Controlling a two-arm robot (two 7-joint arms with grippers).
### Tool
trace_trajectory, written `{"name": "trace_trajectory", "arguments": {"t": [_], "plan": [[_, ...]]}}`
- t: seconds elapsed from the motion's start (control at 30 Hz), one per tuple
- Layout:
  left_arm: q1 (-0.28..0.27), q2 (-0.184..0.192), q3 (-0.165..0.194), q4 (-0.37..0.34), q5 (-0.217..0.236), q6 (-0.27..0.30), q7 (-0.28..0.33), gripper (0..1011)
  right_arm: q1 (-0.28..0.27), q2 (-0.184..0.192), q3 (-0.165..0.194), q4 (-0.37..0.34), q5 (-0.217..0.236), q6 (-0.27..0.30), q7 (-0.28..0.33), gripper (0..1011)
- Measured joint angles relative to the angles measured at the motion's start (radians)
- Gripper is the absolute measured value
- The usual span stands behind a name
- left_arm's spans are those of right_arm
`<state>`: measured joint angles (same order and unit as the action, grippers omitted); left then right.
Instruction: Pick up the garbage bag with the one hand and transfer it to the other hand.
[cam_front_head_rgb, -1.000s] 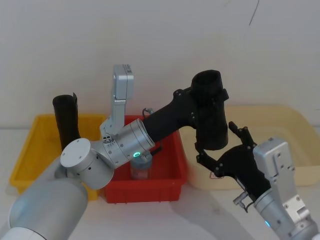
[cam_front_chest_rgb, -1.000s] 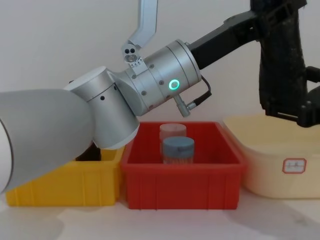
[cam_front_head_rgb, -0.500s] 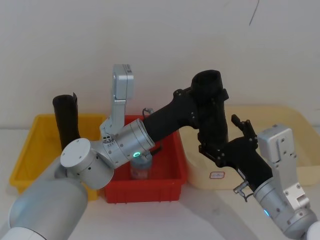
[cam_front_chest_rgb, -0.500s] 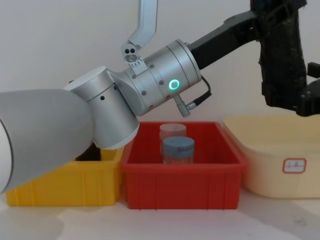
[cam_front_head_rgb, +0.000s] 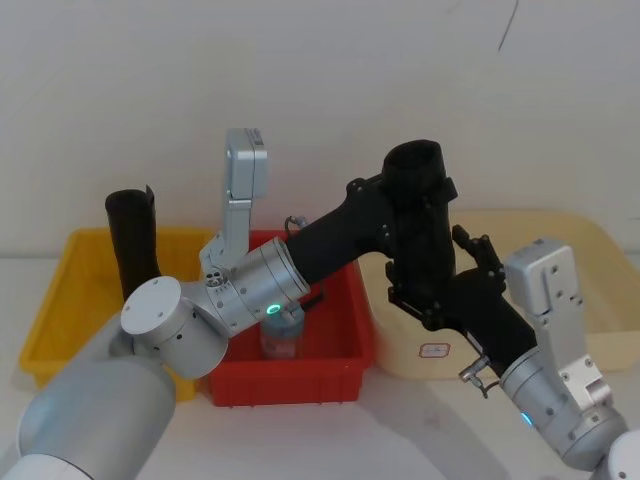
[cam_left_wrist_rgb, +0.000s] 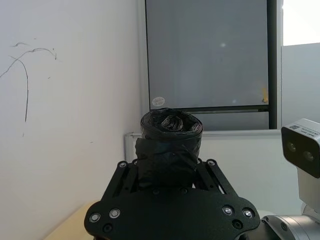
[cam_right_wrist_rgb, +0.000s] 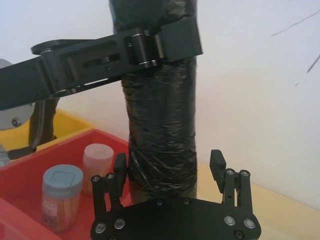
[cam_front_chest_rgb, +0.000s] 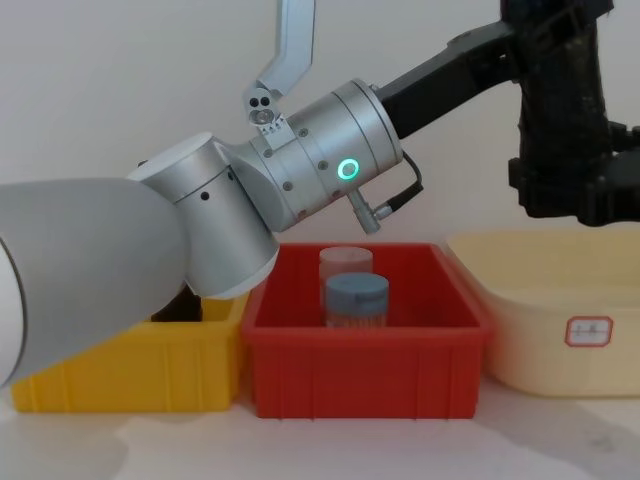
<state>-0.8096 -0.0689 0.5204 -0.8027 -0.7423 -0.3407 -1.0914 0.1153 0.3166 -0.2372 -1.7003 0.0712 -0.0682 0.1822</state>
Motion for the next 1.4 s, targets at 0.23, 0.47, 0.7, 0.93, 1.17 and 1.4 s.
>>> {"name": "trace_trajectory", "arguments": {"t": [0.23, 0.47, 0.7, 0.93, 1.17, 1.4], "plan": [[0.0, 0.0, 0.0, 0.0, 0.0, 0.0, 0.0, 375, 0.003, 0.002, -0.004, -0.008, -0.005, 0.026, 0.018, 1004], [0.0, 0.0, 0.0, 0.0, 0.0, 0.0, 0.0, 375, 0.008, -0.003, -0.004, -0.008, -0.016, 0.044, 0.024, 874], [0.0, 0.0, 0.0, 0.0, 0.0, 0.0, 0.0, 375, 0.016, -0.014, -0.002, -0.001, -0.026, 0.052, 0.017, 713], [0.0, 0.0, 0.0, 0.0, 0.0, 0.0, 0.0, 375, 0.023, -0.027, 0.004, 0.005, -0.033, 0.057, 0.014, 551], [0.0, 0.0, 0.0, 0.0, 0.0, 0.0, 0.0, 439, 0.026, -0.034, 0.009, 0.009, -0.037, 0.06, 0.015, 551], [0.0, 0.0, 0.0, 0.0, 0.0, 0.0, 0.0, 665, 0.029, -0.041, 0.014, 0.015, -0.04, 0.06, 0.018, 551]]}}
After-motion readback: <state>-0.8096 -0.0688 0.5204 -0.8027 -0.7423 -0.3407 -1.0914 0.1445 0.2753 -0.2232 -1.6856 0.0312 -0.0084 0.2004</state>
